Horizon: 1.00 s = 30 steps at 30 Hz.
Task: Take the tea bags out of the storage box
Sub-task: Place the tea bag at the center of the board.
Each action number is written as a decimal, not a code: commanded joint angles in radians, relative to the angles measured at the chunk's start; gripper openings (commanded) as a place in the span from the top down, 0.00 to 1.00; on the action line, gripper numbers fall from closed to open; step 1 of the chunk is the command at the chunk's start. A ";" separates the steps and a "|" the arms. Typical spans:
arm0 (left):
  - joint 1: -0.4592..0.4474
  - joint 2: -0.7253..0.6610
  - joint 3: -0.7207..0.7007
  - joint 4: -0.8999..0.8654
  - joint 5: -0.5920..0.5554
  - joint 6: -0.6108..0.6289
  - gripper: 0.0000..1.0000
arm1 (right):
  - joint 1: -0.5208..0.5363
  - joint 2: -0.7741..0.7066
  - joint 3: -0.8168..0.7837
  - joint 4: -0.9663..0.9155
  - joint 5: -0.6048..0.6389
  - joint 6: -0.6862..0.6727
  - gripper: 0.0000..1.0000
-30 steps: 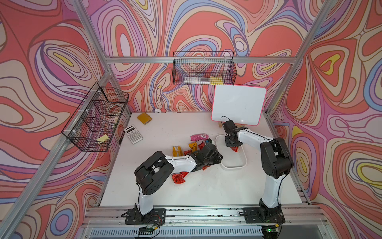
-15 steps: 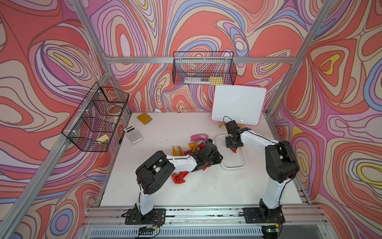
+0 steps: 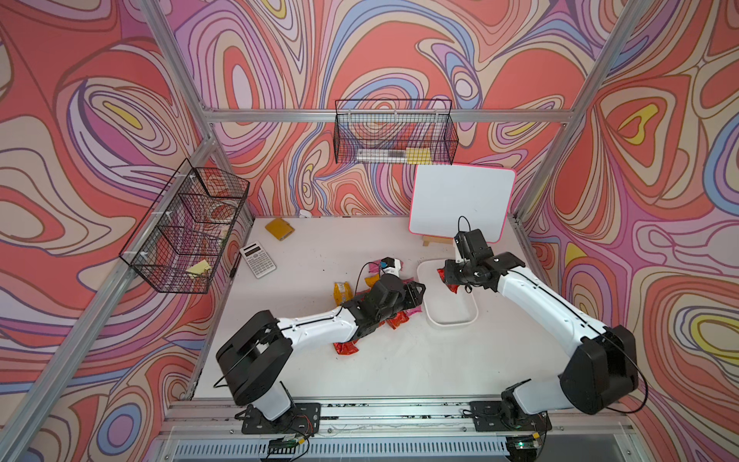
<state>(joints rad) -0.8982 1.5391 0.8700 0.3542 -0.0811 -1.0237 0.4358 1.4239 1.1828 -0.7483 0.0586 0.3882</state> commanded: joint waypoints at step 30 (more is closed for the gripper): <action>0.116 -0.483 -0.339 -0.311 -0.469 -0.130 0.41 | 0.610 0.078 -0.135 0.291 0.121 0.019 0.41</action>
<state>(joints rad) -0.8021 1.0863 0.5453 0.0937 -0.5194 -1.1774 1.0439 1.5955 1.0523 -0.4667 0.0536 0.4152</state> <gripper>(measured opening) 0.578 0.573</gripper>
